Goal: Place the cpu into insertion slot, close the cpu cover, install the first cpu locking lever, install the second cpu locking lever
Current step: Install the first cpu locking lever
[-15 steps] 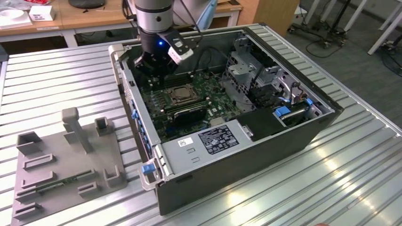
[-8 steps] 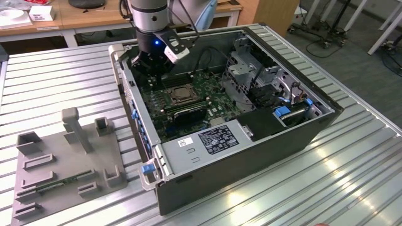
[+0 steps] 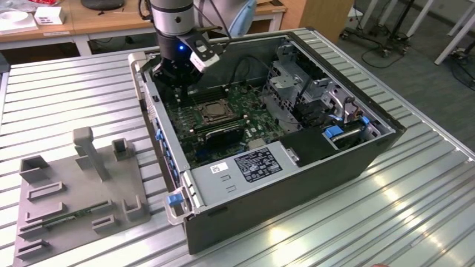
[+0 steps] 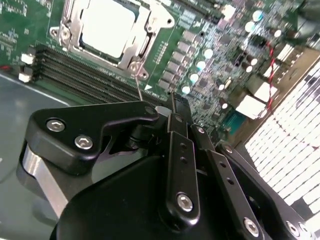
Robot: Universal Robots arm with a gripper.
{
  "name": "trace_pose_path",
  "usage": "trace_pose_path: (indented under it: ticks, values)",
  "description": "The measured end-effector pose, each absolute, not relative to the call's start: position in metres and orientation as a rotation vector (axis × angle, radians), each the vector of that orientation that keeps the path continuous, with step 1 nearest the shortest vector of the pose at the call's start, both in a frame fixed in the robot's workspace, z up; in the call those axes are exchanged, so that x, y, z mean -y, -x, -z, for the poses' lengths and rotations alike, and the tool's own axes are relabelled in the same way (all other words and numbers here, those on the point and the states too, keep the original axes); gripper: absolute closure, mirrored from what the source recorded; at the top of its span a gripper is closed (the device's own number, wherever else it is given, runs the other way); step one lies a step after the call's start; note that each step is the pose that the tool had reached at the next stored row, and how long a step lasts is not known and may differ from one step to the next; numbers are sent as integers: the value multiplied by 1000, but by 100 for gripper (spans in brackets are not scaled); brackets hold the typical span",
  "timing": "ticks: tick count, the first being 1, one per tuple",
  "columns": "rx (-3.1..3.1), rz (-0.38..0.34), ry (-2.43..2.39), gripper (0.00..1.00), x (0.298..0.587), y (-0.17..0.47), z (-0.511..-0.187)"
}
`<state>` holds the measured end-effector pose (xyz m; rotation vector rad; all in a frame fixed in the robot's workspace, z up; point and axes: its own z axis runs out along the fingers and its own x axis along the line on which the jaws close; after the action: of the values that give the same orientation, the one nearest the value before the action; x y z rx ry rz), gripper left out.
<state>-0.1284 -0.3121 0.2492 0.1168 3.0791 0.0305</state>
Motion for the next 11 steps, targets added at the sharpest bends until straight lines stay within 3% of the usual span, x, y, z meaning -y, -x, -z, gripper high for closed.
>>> trace_pose_path:
  ticks: [11]
  values:
    - [-3078, -34, -117, 89, 302, 130, -247]
